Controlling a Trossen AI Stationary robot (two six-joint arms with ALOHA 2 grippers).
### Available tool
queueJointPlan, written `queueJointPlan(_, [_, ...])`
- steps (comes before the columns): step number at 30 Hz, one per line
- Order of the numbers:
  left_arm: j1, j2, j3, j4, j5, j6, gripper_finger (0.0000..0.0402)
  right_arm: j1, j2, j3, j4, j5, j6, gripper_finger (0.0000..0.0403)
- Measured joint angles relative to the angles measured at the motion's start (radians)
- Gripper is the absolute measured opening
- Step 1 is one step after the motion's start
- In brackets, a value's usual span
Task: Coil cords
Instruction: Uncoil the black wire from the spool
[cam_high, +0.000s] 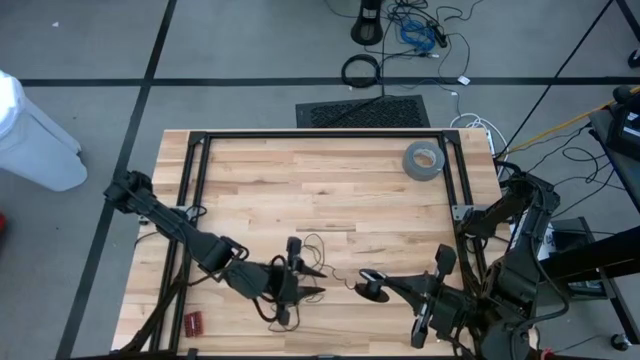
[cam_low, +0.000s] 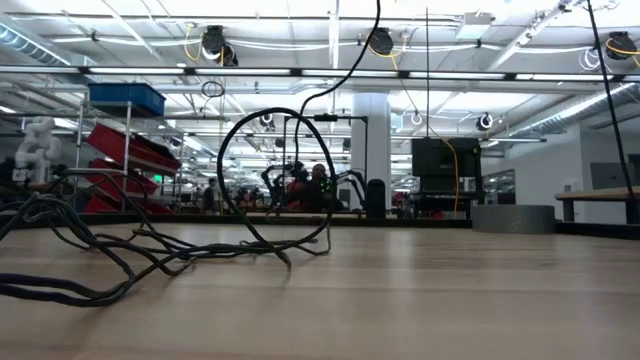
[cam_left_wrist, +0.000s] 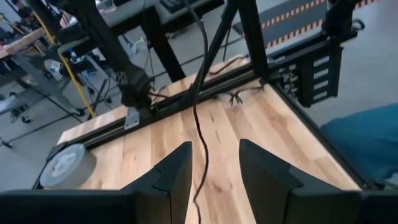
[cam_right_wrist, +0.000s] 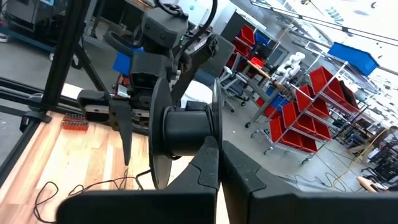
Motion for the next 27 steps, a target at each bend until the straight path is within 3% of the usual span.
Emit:
queueJointPlan(10, [0.004, 0.063, 0.0, 0.177, -0.008, 0.101, 0.0139, 0.0, 0.0, 0.0, 0.0, 0.0, 0.0, 0.0])
queueJointPlan(19, [0.009, 0.072, 0.0, 0.215, -0.024, 0.112, 0.0142, 0.0, 0.0, 0.0, 0.0, -0.009, 0.0, 0.0])
queueJointPlan(27, [0.008, 0.072, 0.0, 0.228, -0.024, 0.053, 0.0222, 0.0, 0.0, 0.0, 0.0, -0.021, 0.0, 0.0])
